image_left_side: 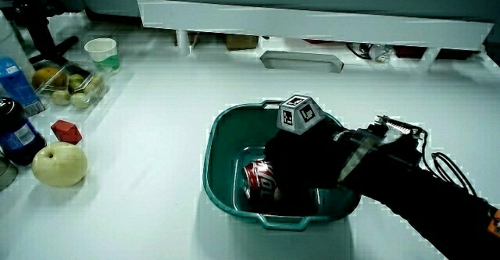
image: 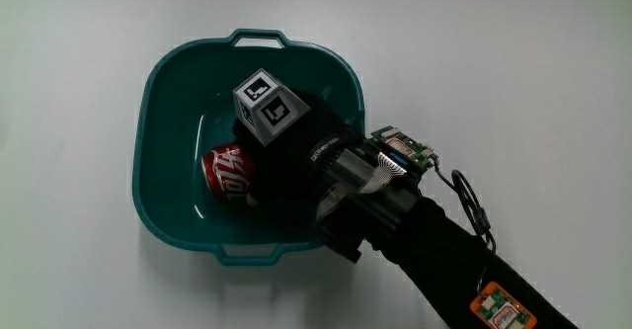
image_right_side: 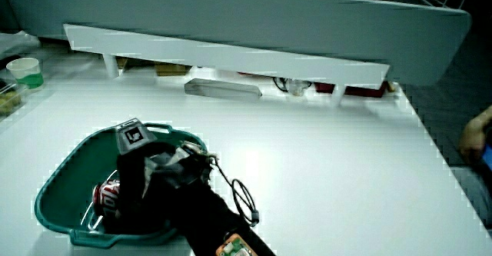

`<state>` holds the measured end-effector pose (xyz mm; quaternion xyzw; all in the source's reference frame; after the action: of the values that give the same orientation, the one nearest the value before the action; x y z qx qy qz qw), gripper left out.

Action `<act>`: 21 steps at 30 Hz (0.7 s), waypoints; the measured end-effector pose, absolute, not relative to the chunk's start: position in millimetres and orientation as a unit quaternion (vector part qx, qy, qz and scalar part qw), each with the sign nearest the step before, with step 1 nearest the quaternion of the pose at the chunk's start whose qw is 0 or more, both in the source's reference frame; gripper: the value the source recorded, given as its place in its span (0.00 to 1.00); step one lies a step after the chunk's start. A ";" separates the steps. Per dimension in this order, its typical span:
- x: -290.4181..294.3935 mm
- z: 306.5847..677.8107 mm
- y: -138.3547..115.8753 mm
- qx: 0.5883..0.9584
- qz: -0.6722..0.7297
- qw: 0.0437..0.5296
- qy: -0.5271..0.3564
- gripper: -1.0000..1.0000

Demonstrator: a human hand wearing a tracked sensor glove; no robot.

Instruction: Pick cola from plate

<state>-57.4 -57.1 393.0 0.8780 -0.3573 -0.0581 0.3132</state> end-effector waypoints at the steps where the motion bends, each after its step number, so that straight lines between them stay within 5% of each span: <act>1: -57.6 393.4 -56.6 0.879 -0.064 0.312 -0.355 1.00; 21: -29.7 346.6 -68.2 0.896 -0.033 0.278 -0.346 1.00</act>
<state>-29.7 -68.2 346.6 0.8956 -0.3457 -0.0334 0.2780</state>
